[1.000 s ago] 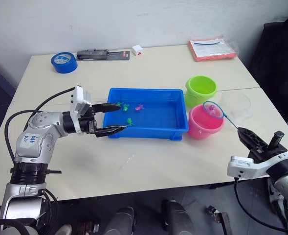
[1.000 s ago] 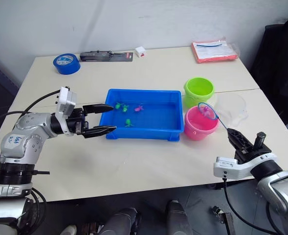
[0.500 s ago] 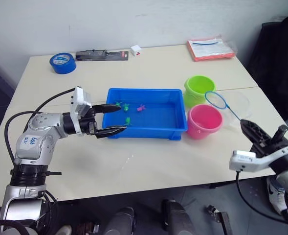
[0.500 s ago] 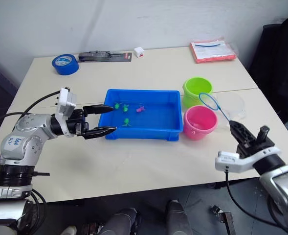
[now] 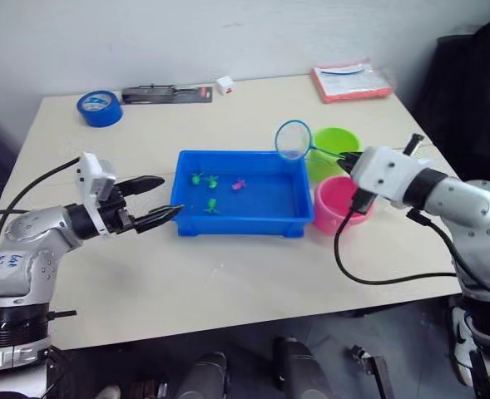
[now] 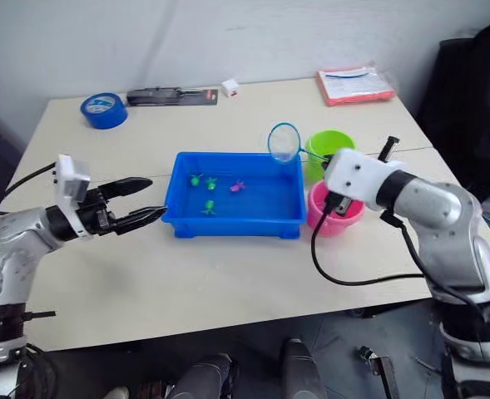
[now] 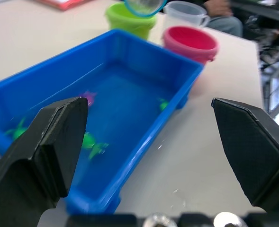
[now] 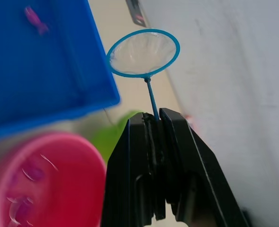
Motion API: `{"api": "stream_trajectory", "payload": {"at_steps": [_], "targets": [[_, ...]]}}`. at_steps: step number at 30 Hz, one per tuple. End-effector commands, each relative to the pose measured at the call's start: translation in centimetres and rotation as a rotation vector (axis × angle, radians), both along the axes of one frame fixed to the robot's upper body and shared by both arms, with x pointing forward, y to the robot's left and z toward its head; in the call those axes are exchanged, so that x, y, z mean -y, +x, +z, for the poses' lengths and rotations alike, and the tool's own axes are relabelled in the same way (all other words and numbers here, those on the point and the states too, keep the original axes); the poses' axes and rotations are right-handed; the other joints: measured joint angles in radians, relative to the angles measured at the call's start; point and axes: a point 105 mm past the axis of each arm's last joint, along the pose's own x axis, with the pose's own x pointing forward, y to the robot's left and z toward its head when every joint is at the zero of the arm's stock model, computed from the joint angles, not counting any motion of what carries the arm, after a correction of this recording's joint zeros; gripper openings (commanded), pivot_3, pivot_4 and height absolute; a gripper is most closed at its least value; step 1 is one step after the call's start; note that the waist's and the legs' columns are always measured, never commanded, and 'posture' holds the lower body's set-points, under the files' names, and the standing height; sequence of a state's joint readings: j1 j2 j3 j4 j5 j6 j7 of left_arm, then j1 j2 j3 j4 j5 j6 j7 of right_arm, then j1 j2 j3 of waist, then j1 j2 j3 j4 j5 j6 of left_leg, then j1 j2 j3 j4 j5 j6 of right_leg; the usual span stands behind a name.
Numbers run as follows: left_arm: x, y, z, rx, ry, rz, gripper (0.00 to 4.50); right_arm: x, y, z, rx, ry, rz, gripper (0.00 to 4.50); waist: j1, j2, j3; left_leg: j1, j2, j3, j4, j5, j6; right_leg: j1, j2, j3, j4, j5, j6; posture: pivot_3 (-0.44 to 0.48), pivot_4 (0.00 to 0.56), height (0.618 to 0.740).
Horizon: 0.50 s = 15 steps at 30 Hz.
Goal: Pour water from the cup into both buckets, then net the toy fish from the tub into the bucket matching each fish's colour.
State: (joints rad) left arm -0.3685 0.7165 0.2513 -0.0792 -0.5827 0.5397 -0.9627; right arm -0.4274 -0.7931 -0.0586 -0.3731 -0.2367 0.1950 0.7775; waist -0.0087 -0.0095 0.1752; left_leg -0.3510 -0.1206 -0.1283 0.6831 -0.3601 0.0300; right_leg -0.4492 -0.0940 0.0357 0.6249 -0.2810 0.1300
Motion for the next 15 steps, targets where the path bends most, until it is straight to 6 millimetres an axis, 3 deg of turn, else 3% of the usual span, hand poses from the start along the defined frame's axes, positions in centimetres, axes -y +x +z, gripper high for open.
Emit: {"api": "stream_trajectory", "payload": {"at_steps": [1, 4, 8, 15], "targets": [[-2.3, -1.5, 1.6, 0.05, 0.009, 0.119, 4.5, -1.9, 1.7, -0.6, -0.443, 0.315, -0.011, 0.79, 0.006, 0.0, 0.0, 0.0, 0.0, -0.001, 0.0, 0.0, 0.0, 0.0, 0.0, -0.001, 0.0, 0.0, 0.0, 0.0, 0.15, 0.74], [-2.6, -2.4, 1.8, 0.057, 0.007, 0.154, 4.5, -3.2, 2.1, -0.8, -0.671, 0.461, -0.03, 0.79, 0.017, 0.0, 0.0, -0.002, 0.0, -0.004, 0.0, 0.0, 0.0, 0.0, 0.0, -0.003, 0.001, 0.001, -0.002, 0.0, 0.15, 0.74], [-2.6, -3.2, 1.1, 0.038, 0.043, 0.173, 4.5, -4.0, 2.5, -1.1, -0.844, 0.555, -0.091, 0.79, 0.016, 0.0, 0.0, -0.003, 0.0, -0.005, 0.0, -0.001, 0.0, 0.0, -0.001, -0.003, 0.0, 0.001, -0.002, 0.0, 0.15, 0.74], [-2.3, -3.9, 1.7, 0.051, 0.053, 0.176, 4.5, -4.2, 3.9, -0.9, -0.957, 0.606, -0.173, 0.79, 0.01, 0.001, 0.0, -0.003, 0.0, -0.003, -0.001, -0.001, 0.0, -0.002, -0.001, -0.003, 0.001, 0.001, -0.002, 0.0, 0.15, 0.74]]}}
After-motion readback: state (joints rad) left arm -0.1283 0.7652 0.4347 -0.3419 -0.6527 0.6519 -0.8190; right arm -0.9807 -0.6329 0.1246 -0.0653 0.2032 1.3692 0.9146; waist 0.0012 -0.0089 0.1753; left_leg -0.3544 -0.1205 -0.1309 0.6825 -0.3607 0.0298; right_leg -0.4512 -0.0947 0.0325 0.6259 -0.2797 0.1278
